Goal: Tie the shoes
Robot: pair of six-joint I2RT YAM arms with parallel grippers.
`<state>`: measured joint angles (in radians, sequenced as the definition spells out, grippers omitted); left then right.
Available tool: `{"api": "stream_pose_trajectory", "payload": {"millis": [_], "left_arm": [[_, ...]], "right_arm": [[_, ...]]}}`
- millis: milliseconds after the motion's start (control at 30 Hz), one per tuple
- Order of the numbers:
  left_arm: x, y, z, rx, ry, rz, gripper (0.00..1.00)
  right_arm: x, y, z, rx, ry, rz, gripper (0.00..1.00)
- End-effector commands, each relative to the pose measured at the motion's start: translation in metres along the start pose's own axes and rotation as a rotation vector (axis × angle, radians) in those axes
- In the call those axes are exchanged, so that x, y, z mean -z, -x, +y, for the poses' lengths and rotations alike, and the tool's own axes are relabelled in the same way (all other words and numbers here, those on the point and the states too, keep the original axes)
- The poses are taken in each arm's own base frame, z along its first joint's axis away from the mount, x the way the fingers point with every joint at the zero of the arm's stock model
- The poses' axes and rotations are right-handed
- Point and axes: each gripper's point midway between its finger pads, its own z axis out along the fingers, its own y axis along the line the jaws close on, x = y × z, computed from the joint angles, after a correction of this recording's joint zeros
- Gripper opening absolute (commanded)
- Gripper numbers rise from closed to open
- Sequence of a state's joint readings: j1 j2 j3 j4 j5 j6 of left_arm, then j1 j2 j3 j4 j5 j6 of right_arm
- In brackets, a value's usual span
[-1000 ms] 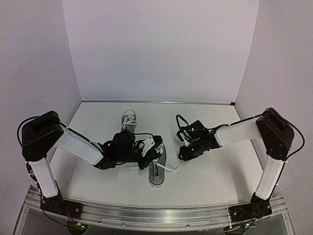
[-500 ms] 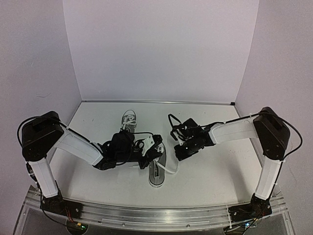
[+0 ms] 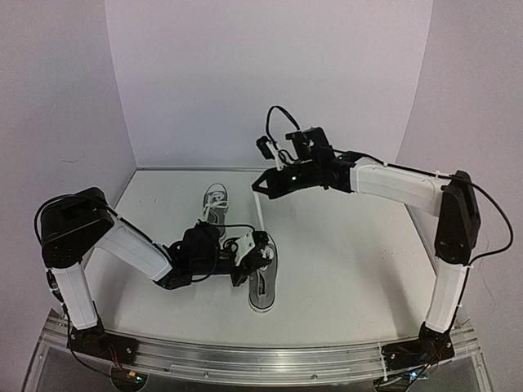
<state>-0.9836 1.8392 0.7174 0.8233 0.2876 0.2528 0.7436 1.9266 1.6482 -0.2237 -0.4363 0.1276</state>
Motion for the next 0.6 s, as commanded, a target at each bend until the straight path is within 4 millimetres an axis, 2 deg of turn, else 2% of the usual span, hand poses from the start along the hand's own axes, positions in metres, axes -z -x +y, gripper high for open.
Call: {"api": "stream_pose_trajectory", "payload": {"millis": [0, 100, 167, 233, 267, 333, 367, 467, 567], "left_arm": [[0.001, 0.013, -0.007, -0.051, -0.023, -0.068, 0.0], [0.002, 0.012, -0.008, -0.065, -0.025, -0.067, 0.0], [0.002, 0.009, -0.009, -0.069, -0.027, -0.059, 0.0], [0.002, 0.008, -0.01, -0.071, -0.027, -0.052, 0.0], [0.002, 0.007, -0.01, -0.072, -0.026, -0.049, 0.0], [0.002, 0.006, -0.009, -0.073, -0.023, -0.045, 0.0], [0.003, 0.005, -0.009, -0.072, -0.022, -0.044, 0.0], [0.003, 0.003, -0.01, -0.07, -0.023, -0.04, 0.0], [0.003, 0.003, -0.009, -0.07, -0.02, -0.04, 0.0]], "right_arm": [[-0.043, -0.034, 0.05, 0.021, 0.188, 0.114, 0.0], [-0.06, -0.046, 0.074, 0.026, 0.241, 0.146, 0.0], [-0.066, -0.054, 0.082, 0.02, 0.272, 0.167, 0.0], [-0.066, -0.057, 0.083, 0.008, 0.277, 0.177, 0.11], [-0.063, -0.057, 0.082, 0.006, 0.271, 0.176, 0.2], [-0.051, -0.052, 0.079, -0.002, 0.267, 0.163, 0.45], [-0.043, -0.049, 0.076, -0.011, 0.266, 0.157, 0.52], [-0.014, -0.04, 0.059, -0.046, 0.241, 0.121, 0.61], [0.014, -0.041, 0.035, -0.107, 0.205, 0.087, 0.63]]}}
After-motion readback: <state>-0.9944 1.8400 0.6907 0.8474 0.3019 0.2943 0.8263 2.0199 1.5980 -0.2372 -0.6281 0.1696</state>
